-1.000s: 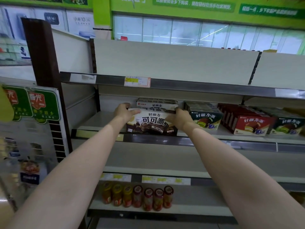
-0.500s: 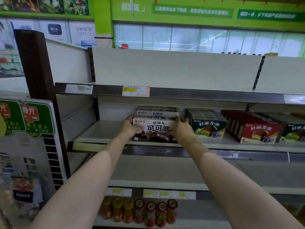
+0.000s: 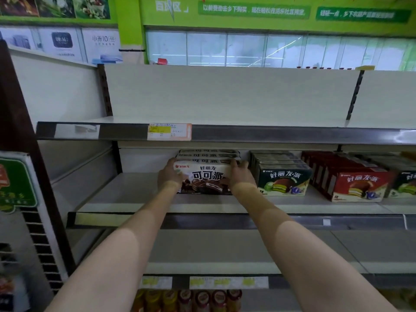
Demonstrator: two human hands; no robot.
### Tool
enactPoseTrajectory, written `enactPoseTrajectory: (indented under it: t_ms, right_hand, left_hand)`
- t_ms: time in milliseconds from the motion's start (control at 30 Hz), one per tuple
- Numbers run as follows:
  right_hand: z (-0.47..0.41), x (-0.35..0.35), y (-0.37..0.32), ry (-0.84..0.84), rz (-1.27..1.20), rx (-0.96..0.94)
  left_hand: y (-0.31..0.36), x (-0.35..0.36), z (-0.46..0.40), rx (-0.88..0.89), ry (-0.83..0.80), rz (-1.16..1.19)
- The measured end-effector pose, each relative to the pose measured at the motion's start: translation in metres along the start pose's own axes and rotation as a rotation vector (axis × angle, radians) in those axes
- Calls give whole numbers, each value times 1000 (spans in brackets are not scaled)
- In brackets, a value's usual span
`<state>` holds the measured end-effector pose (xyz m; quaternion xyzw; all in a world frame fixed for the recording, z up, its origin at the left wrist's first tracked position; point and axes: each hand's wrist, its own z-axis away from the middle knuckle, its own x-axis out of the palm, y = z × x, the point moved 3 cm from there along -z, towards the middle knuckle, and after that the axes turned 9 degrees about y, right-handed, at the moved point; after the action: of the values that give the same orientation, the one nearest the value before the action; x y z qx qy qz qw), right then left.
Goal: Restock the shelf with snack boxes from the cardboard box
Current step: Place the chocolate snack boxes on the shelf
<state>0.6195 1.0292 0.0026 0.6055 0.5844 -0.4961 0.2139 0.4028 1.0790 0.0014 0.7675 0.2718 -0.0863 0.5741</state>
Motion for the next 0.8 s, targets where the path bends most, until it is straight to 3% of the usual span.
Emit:
enactPoseTrajectory:
  t_ms: [233, 400, 567, 800]
  right_hand:
    - [-9, 6, 2, 6, -85, -15]
    - [-2, -2, 6, -27, -104, -3]
    - [14, -18, 13, 109, -147, 49]
    - [50, -49, 26, 200, -161, -109]
  left_hand:
    - [0, 4, -6, 24, 15, -48]
    - [0, -4, -2, -81, 34, -178]
    - [-6, -5, 3, -99, 44, -249]
    - [16, 28, 40, 120, -188, -124]
